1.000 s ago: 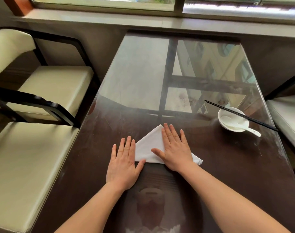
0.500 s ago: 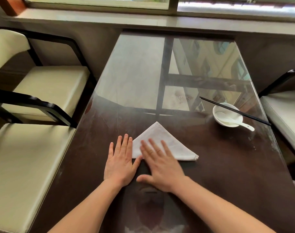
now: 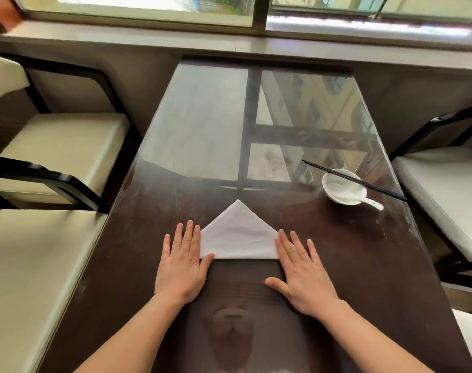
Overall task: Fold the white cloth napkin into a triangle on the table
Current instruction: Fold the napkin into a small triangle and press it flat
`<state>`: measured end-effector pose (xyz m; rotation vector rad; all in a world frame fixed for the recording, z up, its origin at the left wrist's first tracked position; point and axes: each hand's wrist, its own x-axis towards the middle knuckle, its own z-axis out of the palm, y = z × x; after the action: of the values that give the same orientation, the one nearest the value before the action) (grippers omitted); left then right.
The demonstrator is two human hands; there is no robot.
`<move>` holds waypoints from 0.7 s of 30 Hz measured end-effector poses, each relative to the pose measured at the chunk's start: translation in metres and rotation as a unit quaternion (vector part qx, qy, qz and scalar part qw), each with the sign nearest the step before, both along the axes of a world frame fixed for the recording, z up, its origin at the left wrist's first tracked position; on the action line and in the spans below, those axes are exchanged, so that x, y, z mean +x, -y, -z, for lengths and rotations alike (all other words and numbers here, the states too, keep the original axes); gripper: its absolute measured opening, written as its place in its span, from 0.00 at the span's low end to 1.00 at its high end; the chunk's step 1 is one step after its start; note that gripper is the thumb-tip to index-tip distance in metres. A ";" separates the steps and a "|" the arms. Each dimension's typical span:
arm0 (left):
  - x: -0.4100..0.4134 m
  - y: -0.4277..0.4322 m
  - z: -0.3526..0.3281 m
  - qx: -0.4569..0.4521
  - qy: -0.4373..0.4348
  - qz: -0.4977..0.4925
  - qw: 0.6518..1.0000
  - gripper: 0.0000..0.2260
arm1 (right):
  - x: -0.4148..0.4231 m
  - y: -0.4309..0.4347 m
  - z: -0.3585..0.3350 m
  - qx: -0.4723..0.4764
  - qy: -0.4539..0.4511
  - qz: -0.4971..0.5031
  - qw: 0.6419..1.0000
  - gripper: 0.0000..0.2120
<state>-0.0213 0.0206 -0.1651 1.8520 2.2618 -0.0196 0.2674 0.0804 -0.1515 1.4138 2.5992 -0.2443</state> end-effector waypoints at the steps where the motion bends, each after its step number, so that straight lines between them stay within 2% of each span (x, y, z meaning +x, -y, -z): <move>1: 0.000 -0.001 -0.002 -0.004 0.001 -0.001 1.000 0.33 | 0.002 0.000 -0.001 -0.009 0.000 0.004 1.000 0.46; 5: 0.006 -0.005 -0.015 -0.035 0.020 -0.034 0.999 0.33 | -0.004 -0.006 -0.015 -0.016 -0.060 0.066 0.996 0.45; 8: 0.011 -0.008 -0.028 -0.024 0.035 -0.087 0.995 0.31 | -0.005 -0.013 -0.020 0.053 -0.069 0.128 0.988 0.30; 10: 0.011 -0.010 -0.038 -0.003 0.022 -0.114 0.993 0.25 | -0.008 -0.016 -0.024 0.053 -0.059 0.161 0.984 0.24; 12: 0.010 -0.011 -0.044 0.000 0.023 -0.140 0.990 0.20 | -0.011 -0.021 -0.030 0.003 -0.056 0.197 0.979 0.21; 17: 0.003 -0.014 -0.051 -0.049 0.019 -0.201 0.978 0.21 | -0.021 -0.034 -0.041 -0.090 -0.061 0.255 0.961 0.20; 21: -0.004 -0.021 -0.050 -0.074 0.088 -0.251 0.961 0.16 | -0.022 -0.042 -0.044 -0.126 -0.047 0.259 0.956 0.20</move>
<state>-0.0253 0.0413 -0.1148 1.1194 2.4518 0.0539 0.2453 0.1221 -0.1078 1.9892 2.1092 -0.6979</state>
